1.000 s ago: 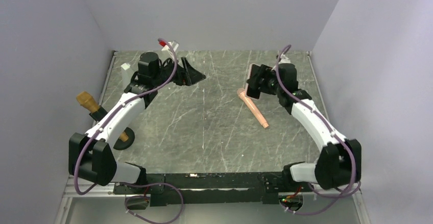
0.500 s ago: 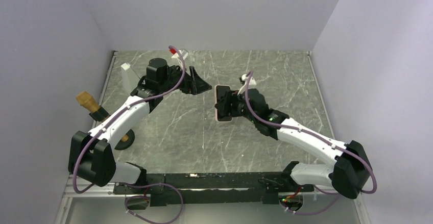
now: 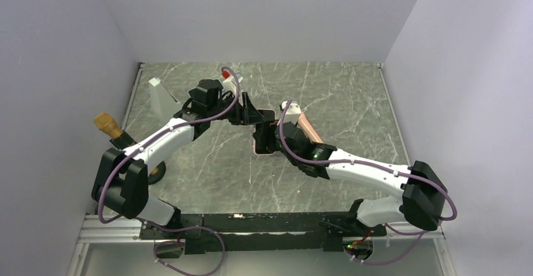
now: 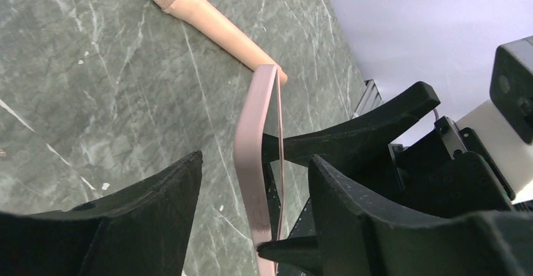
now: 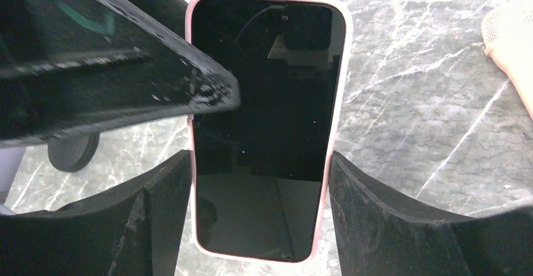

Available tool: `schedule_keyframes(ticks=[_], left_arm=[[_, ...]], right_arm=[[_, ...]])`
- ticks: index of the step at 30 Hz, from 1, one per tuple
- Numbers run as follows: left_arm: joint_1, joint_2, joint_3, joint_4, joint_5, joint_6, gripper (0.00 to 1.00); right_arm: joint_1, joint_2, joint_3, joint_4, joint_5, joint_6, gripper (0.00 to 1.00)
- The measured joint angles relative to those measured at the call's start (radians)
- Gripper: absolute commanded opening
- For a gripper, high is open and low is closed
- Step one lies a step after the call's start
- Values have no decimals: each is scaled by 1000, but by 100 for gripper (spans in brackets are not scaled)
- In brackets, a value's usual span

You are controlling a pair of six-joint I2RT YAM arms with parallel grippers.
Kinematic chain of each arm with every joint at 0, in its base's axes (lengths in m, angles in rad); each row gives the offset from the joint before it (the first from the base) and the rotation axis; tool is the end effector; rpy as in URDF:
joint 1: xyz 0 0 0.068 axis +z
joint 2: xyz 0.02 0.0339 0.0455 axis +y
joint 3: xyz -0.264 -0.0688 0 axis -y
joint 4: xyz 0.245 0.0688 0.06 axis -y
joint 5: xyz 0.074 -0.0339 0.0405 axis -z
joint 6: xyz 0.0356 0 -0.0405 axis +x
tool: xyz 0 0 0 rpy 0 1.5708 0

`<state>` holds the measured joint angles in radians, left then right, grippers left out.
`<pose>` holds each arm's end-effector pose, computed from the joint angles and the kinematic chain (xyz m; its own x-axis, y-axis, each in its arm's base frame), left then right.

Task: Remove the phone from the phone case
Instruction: Pick up the phone at the center of the board.

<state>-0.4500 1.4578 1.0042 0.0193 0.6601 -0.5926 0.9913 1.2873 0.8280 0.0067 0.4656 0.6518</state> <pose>0.2871 -0.1629 0.2794 -0.7859 -0.1103 -0.6084 0.4889 0.4915 -0.7207 0.1708 0.2318 0.2659 -0.5098 0.2109 -0.8340 -0.2734 0.8795 0.3895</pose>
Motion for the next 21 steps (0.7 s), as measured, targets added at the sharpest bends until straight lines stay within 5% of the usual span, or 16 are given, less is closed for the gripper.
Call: schedule_keyframes(ticks=[8, 12, 15, 17, 18, 21], left_arm=[[-35, 22, 0, 6, 31, 0, 41], [-43, 46, 0, 17, 58, -2, 19], [-43, 47, 5, 17, 81, 8, 0], [-43, 47, 14, 7, 87, 24, 0], [-43, 47, 18, 0, 85, 34, 0], [-45, 45, 30, -36, 71, 79, 0]], right_arm=[[26, 7, 9, 52, 48, -6, 0], [31, 11, 9, 64, 48, -16, 4], [32, 13, 8, 68, 36, -22, 60], [30, 13, 8, 73, 29, -26, 91], [28, 13, 8, 74, 22, -29, 98], [30, 8, 8, 61, -19, -46, 100]])
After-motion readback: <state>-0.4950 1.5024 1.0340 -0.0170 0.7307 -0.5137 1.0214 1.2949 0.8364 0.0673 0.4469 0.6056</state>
